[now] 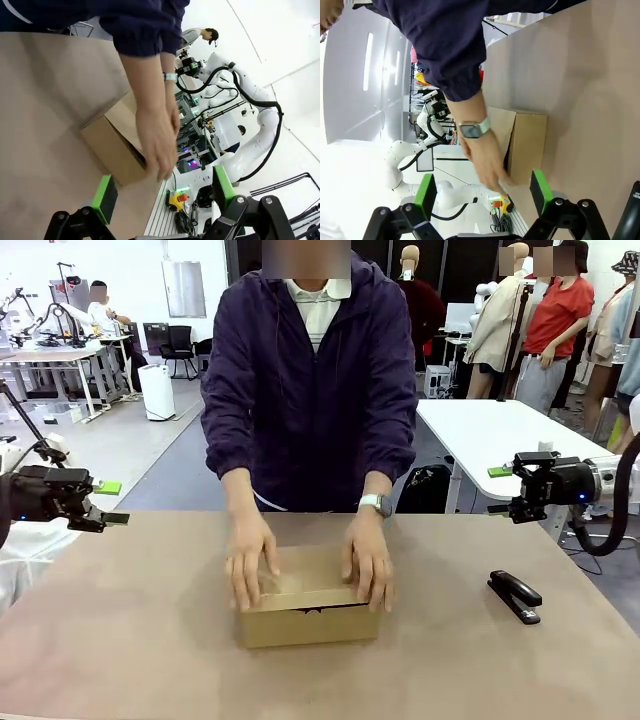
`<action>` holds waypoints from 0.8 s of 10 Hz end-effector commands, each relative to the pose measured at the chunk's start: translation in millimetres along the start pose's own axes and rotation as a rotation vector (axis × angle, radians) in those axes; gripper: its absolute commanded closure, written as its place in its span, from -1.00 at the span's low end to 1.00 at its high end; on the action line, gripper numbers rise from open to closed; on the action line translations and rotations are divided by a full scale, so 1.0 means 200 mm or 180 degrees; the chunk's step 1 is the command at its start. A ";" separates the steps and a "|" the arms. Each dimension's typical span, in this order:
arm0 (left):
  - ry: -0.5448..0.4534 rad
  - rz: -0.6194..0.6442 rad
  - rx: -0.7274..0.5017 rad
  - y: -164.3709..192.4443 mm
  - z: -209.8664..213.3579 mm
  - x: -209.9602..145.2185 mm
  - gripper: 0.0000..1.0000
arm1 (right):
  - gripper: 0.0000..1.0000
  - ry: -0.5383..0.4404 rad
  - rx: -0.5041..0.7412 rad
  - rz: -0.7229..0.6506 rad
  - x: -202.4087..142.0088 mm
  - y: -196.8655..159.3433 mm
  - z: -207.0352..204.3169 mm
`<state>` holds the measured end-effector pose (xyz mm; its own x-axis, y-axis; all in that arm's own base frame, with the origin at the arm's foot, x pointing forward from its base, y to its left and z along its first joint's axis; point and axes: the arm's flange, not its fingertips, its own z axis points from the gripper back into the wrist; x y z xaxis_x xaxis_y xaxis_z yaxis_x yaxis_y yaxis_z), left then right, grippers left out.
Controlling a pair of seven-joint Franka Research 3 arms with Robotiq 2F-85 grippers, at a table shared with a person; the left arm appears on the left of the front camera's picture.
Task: Pack the items into the box.
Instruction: Close the Mailer Box.
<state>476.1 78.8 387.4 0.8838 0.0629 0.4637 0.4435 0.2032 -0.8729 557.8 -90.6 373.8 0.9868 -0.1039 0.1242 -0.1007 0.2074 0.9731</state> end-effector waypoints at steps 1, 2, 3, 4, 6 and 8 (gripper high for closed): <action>-0.0053 -0.0067 -0.0009 0.01 0.00 0.00 -1.00 | -1.00 0.0004 0.0002 0.0074 -0.02 0.00 0.00; -0.0053 -0.0067 -0.0009 0.01 0.00 0.00 -1.00 | -1.00 0.0004 0.0002 0.0074 -0.02 0.00 0.00; -0.0053 -0.0067 -0.0009 0.01 0.00 0.00 -1.00 | -1.00 0.0004 0.0002 0.0074 -0.02 0.00 0.00; -0.0053 -0.0067 -0.0009 0.01 0.00 0.00 -1.00 | -1.00 0.0004 0.0002 0.0074 -0.02 0.00 0.00; -0.0053 -0.0067 -0.0009 0.01 0.00 0.00 -1.00 | -1.00 0.0004 0.0002 0.0074 -0.02 0.00 0.00; -0.0053 -0.0067 -0.0009 0.01 0.00 0.00 -1.00 | -1.00 0.0004 0.0002 0.0074 -0.02 0.00 0.00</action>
<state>476.2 78.9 386.6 0.8840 0.0630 0.4633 0.4430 0.2035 -0.8731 557.5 -92.1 373.8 0.9865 -0.1064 0.1244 -0.1002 0.2083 0.9729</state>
